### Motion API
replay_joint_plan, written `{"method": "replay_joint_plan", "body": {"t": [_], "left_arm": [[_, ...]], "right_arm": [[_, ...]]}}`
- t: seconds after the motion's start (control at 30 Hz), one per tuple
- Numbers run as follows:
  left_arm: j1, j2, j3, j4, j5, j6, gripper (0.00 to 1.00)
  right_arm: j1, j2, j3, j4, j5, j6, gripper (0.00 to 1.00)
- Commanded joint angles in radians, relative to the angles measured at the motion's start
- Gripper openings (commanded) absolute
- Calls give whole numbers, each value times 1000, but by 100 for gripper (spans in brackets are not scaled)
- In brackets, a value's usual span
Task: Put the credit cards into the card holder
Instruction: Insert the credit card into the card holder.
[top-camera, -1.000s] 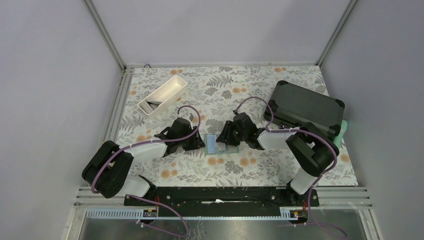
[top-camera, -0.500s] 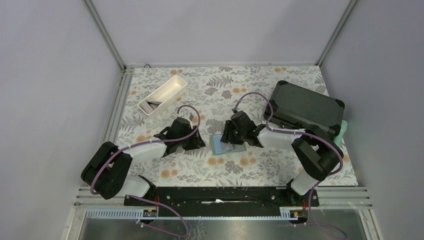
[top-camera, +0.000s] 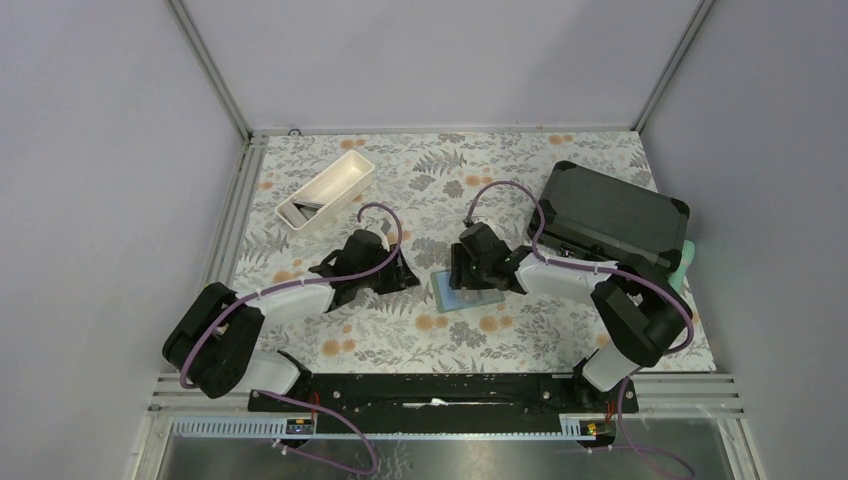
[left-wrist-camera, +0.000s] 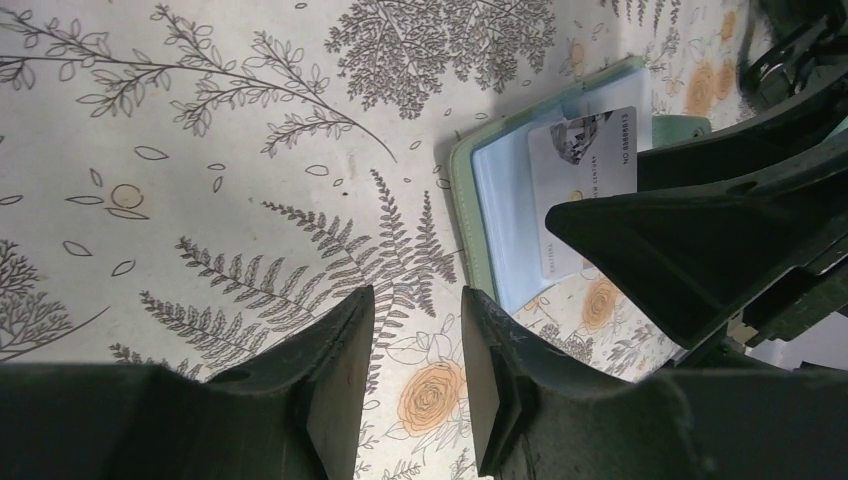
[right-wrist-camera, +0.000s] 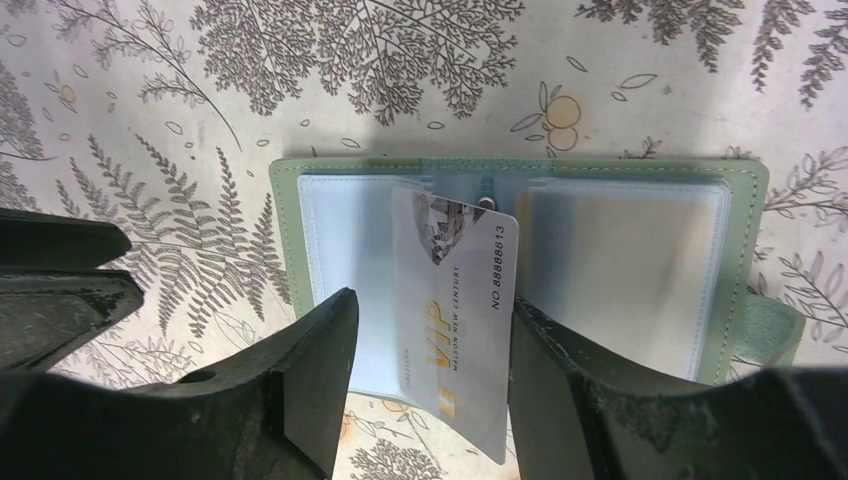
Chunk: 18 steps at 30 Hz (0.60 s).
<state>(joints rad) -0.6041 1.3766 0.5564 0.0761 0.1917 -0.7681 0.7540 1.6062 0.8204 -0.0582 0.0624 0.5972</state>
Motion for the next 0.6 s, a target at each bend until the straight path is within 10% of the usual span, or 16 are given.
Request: {"method": "replay_joint_plan", "body": {"t": [0.0, 0.57], "left_arm": [[-5, 1, 41, 55, 20, -10, 40], [-5, -2, 35, 51, 23, -9, 40]], "right_arm": [[10, -54, 40, -74, 58, -43, 61], [9, -55, 57, -122, 97, -84, 60]]}}
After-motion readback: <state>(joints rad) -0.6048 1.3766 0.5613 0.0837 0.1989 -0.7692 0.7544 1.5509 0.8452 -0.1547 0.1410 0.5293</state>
